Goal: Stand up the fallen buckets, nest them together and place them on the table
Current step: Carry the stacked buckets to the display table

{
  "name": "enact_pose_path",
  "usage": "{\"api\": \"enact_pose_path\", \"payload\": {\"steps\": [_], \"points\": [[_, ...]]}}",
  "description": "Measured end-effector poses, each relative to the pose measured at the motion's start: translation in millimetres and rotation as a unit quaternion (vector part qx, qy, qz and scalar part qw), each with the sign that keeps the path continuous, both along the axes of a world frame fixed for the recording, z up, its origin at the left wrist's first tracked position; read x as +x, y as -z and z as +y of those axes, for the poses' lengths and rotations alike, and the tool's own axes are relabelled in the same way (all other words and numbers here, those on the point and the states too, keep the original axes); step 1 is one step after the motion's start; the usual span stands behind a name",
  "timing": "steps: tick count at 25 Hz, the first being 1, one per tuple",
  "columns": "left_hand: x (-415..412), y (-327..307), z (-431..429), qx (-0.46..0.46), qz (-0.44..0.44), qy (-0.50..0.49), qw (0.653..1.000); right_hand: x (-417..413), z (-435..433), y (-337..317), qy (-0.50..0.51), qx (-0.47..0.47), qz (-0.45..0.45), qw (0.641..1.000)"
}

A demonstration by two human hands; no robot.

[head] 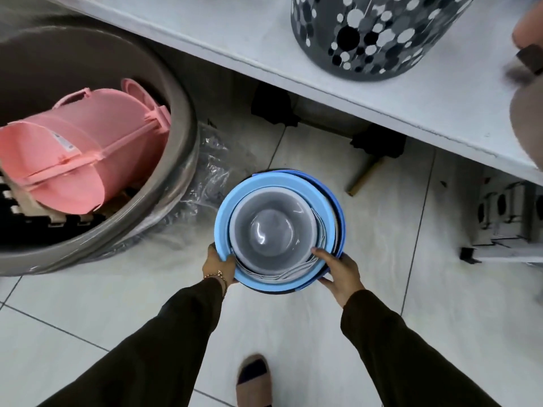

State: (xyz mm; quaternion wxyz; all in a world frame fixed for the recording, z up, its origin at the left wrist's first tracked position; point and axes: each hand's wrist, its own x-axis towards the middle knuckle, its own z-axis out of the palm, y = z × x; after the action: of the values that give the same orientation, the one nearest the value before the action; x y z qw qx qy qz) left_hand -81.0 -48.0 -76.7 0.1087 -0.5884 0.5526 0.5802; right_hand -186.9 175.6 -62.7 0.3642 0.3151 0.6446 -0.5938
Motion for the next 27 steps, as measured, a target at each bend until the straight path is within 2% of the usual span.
{"api": "enact_pose_path", "payload": {"steps": [5, 11, 16, 21, 27], "points": [[20.0, -24.1, 9.6, -0.011, 0.016, -0.016, 1.0, 14.8, 12.0, -32.3, -0.023, -0.011, 0.021, 0.999], [58.2, -101.8, 30.0, -0.006, 0.032, -0.032, 0.999, 51.7, 33.1, -110.9, -0.041, -0.038, 0.042, 0.998], [101.5, -214.2, 45.4, -0.04, 0.052, 0.016, 0.998, 98.9, 54.2, -220.9, -0.035, -0.053, 0.064, 0.996], [139.1, -358.3, 70.9, -0.093, 0.083, 0.061, 0.99, 150.4, 89.1, -352.3, -0.029, -0.038, 0.114, 0.992], [168.1, -497.8, 95.7, -0.126, 0.194, 0.041, 0.972, 198.0, 123.3, -488.8, -0.009, -0.033, 0.225, 0.974]]}}
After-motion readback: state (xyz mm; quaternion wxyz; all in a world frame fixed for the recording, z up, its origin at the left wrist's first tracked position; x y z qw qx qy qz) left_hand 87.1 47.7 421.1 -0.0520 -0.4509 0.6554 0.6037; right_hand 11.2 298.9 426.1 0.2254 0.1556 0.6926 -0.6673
